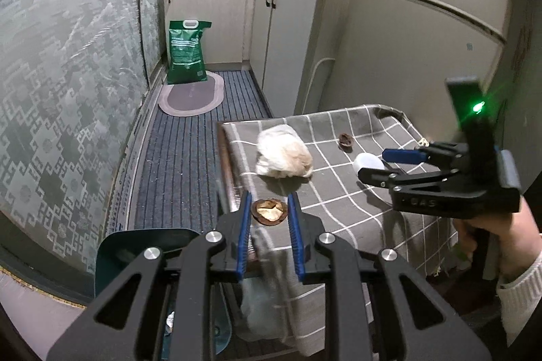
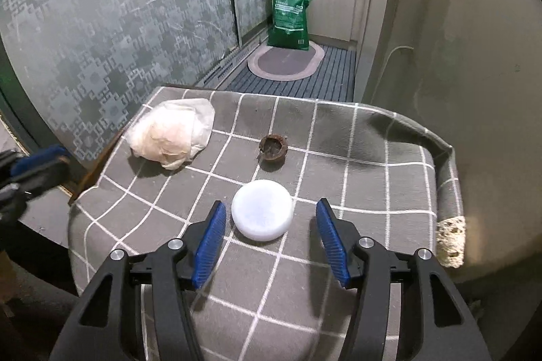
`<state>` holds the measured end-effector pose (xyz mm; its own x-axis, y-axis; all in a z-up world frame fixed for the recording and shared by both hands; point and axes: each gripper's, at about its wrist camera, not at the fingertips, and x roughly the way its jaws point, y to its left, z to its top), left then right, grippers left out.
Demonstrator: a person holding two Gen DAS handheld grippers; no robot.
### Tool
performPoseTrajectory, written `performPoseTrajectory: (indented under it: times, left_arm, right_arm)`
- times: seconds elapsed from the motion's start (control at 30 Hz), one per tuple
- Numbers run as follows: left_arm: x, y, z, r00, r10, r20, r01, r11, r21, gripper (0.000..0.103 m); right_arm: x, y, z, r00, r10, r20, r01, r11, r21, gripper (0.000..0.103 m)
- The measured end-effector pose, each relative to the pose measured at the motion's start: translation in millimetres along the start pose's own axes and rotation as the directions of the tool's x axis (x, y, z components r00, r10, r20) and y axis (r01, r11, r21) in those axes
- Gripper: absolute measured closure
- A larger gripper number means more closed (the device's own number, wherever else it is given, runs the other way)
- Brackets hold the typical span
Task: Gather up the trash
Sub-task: 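Grasp the brown walnut shell with the left gripper while the right gripper grasps the white round cap, then carry the walnut shell and white cap over the teal bin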
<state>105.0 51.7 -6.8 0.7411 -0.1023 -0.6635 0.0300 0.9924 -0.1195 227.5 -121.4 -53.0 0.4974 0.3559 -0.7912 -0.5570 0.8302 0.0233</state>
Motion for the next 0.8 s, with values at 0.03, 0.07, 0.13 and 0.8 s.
performPoseTrajectory:
  times: [0.03, 0.07, 0.13, 0.8]
  left_arm:
    - [-3.3, 4.8, -0.4, 1.000, 0.000, 0.005, 0.000, 1.000, -0.007, 0.080]
    - [-6.1, 8.4, -0.8, 1.000, 0.002, 0.008, -0.002, 1.000, -0.012, 0.080]
    - [-11.8, 15.8, -2.3, 1.000, 0.005, 0.015, -0.004, 1.000, -0.022, 0.080]
    - [-34.0, 76.5, -21.6, 0.999, 0.048, 0.017, -0.046, 0.994, -0.095, 0.080]
  right_arm:
    - [1.8, 0.9, 0.4, 1.000, -0.007, 0.001, 0.007, 1.000, 0.000, 0.047]
    - [2.7, 1.3, 1.0, 1.000, -0.009, 0.003, 0.009, 1.000, 0.004, 0.047]
    - [3.9, 2.6, 3.1, 1.000, -0.007, 0.002, 0.007, 1.000, 0.001, 0.052]
    - [-16.4, 75.5, 39.7, 0.994, 0.090, 0.063, -0.085, 0.993, -0.083, 0.064]
